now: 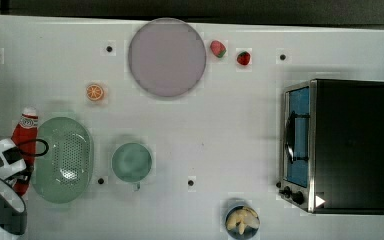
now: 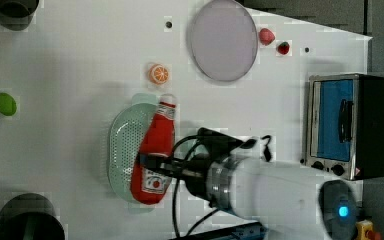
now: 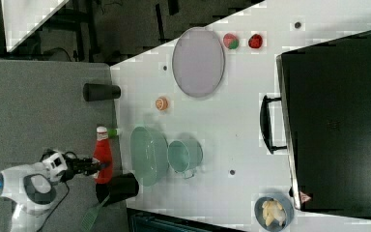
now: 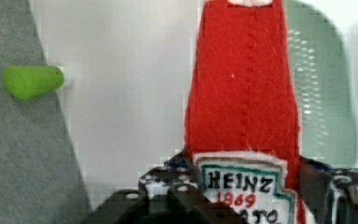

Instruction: Pick ketchup from strainer and place it on the table

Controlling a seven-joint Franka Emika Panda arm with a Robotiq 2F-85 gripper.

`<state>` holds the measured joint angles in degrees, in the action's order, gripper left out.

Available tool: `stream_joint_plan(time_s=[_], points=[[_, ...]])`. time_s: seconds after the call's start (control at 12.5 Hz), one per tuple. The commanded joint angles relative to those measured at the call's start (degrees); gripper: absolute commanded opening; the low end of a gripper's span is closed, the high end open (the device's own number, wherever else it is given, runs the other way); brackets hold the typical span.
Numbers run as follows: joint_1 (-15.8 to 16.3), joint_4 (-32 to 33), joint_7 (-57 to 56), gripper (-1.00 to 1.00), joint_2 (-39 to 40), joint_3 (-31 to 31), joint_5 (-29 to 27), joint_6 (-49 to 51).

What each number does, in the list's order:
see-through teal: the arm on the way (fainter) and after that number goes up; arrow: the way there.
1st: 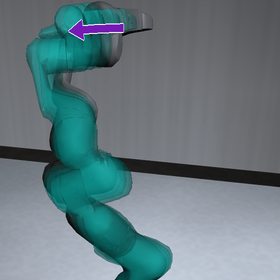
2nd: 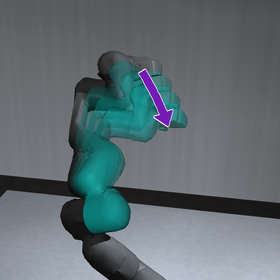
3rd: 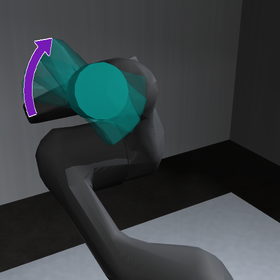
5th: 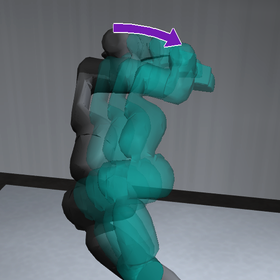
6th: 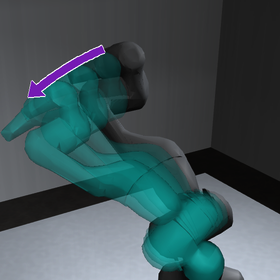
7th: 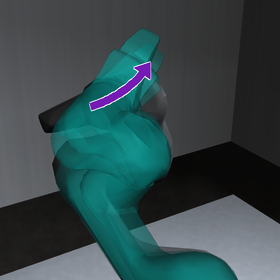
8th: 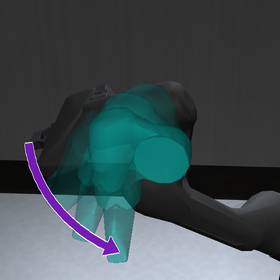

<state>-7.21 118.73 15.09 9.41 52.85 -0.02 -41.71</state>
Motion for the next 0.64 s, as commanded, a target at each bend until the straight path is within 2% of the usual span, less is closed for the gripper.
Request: stream_joint_plan(time_s=[0.08,0.4,0.64], points=[[-6.2,-4.8,-11.8,0.21,-0.6,-2.6,-3.6,9.4],[-11.0,-9.8,-17.5,0.21,-2.1,-8.9,-3.6,14.0],[-13.5,-10.5,-21.4,0.21,-2.6,-15.5,-3.5,13.9]])
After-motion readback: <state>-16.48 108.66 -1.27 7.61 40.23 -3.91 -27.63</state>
